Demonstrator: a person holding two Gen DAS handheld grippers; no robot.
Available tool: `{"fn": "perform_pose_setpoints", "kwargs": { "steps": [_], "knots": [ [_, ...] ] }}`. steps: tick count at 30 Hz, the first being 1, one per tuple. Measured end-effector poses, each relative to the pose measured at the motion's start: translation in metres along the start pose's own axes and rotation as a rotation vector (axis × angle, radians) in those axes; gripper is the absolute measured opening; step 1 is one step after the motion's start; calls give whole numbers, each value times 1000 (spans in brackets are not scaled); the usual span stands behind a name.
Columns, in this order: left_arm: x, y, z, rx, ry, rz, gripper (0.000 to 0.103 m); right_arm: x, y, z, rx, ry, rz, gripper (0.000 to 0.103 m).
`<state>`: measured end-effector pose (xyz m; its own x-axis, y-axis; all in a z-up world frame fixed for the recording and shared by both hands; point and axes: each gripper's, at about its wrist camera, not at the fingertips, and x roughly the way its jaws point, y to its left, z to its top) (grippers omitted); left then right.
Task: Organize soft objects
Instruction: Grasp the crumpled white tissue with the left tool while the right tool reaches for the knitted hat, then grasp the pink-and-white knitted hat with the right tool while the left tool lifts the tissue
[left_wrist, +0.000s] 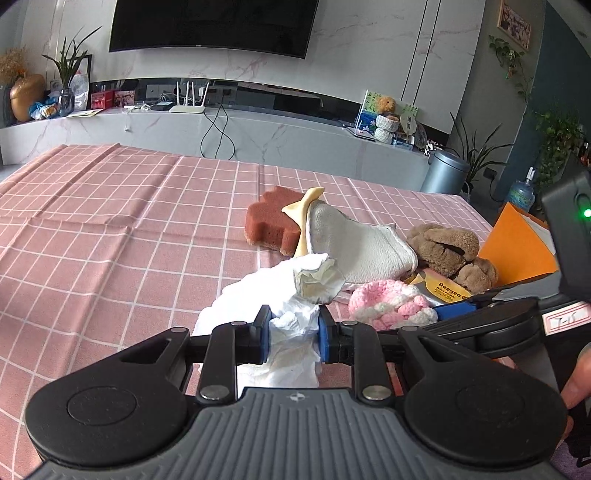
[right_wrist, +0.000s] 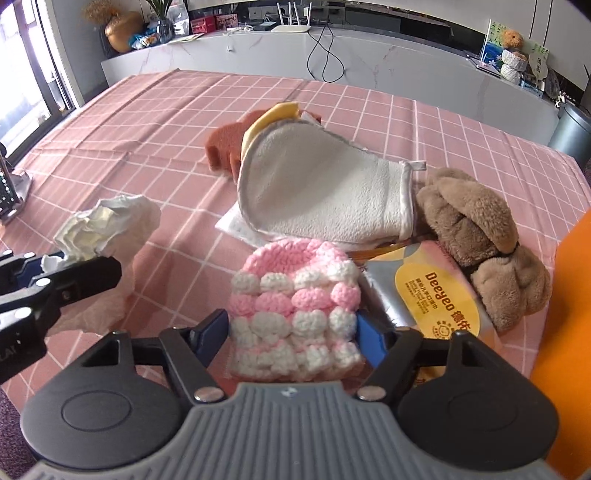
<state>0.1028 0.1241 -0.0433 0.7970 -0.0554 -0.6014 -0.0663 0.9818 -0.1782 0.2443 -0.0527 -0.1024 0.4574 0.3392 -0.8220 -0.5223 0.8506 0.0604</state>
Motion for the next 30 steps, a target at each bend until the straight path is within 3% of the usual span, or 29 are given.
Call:
{"fn": "perform_pose_setpoints", "kwargs": {
  "steps": [10, 22, 30],
  "knots": [
    [-7, -1, -2, 3, -21, 1, 27, -13, 3, 4, -41, -43, 3, 31],
    [-50, -22, 10, 42, -119, 15, 27, -89, -7, -7, -26, -195, 40, 29],
    [-74, -58, 25, 108, -185, -60, 27, -157, -35, -20, 1, -299, 28, 29]
  ]
}}
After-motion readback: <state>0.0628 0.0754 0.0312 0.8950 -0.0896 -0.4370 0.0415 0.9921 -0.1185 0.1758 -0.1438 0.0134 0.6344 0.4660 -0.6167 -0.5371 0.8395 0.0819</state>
